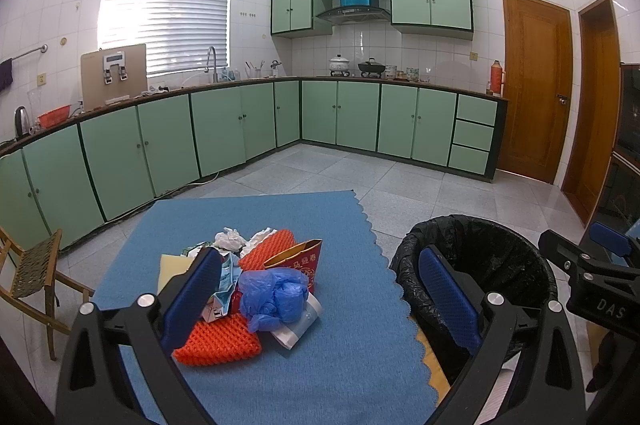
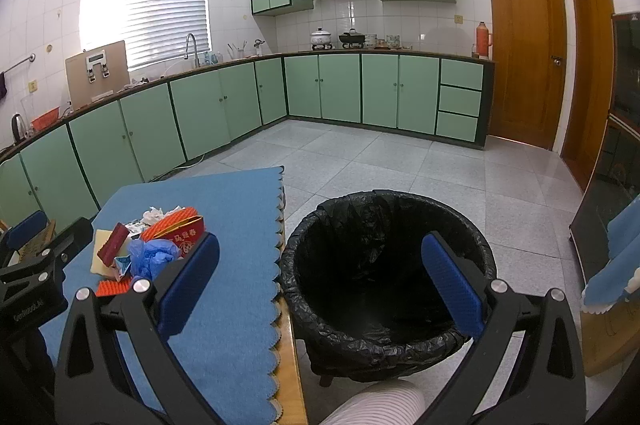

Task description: Collect trash

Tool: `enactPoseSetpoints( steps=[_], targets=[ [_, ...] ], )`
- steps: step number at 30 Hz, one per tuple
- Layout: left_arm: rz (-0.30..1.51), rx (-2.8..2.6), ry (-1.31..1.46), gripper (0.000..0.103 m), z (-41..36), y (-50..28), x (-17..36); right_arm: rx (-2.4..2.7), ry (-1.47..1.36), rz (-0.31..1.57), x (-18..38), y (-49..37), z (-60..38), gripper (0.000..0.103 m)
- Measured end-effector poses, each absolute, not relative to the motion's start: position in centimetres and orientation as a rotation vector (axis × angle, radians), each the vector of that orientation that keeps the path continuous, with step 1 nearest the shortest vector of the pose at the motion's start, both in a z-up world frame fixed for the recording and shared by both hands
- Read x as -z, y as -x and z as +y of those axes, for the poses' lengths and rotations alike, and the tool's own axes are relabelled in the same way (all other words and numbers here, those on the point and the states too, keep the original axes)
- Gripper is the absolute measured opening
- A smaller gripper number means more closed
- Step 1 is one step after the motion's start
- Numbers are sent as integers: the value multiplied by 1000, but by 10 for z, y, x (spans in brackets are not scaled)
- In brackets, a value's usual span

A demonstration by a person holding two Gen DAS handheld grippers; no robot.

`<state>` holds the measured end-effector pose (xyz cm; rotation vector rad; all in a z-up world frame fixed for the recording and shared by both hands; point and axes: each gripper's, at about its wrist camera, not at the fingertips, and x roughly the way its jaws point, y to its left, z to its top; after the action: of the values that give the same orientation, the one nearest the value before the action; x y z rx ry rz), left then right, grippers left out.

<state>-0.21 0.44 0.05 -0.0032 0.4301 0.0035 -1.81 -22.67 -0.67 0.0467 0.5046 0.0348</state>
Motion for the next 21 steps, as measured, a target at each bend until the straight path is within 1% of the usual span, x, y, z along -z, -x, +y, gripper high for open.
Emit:
enactPoseSetpoints(
  steps=[14, 18, 21],
  targets=[
    [444, -14, -7, 97, 15, -5, 9, -48, -45, 517, 12, 9, -217, 98],
    [456, -71, -21, 97, 43, -16, 18, -80, -60, 547, 26, -3, -203, 98],
    [482, -164, -22, 97, 83, -26, 33, -118, -43, 568, 40, -15, -183, 98]
  ],
)
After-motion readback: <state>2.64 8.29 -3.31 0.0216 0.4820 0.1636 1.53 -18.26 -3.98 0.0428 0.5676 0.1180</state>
